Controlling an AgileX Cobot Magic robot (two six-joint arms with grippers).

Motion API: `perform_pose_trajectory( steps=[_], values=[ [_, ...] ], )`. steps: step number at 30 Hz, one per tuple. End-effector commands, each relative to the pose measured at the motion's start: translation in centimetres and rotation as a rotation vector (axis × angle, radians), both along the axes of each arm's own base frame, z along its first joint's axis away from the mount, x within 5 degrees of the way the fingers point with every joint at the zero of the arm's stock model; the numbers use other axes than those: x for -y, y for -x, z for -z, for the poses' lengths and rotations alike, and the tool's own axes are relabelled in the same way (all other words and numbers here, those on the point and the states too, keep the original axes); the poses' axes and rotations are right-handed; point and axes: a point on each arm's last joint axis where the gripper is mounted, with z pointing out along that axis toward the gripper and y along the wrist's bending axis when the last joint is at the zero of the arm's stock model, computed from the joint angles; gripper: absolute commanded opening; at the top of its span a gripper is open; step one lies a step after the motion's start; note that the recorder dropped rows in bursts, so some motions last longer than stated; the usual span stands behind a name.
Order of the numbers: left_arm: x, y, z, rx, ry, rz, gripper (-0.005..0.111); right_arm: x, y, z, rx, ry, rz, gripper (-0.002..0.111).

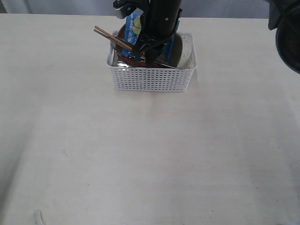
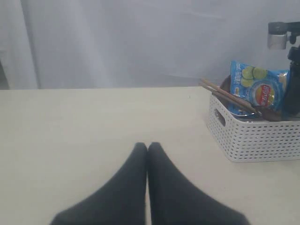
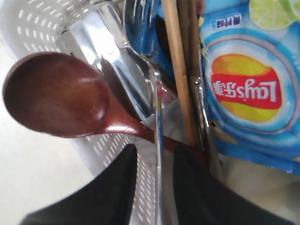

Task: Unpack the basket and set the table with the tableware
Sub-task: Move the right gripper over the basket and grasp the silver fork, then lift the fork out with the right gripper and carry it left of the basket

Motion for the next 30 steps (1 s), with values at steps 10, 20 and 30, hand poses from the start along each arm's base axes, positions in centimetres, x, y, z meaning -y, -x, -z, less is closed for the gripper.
perform_pose_trajectory(
  steps=[10, 20, 30],
  values=[
    [0.0, 0.0, 0.0, 0.011, 0.005, 0.001, 0.0, -0.4, -0.8, 2.5, -0.007, 0.008, -0.001, 0.027],
    [0.0, 0.0, 0.0, 0.011, 0.005, 0.001, 0.0, -0.3, -0.7, 1.4, 0.009, -0.004, 0.003, 0.0],
    [0.0, 0.0, 0.0, 0.011, 0.005, 0.001, 0.0, 0.0, 0.1, -2.6, 0.066, -0.065, 0.009, 0.0]
  ],
)
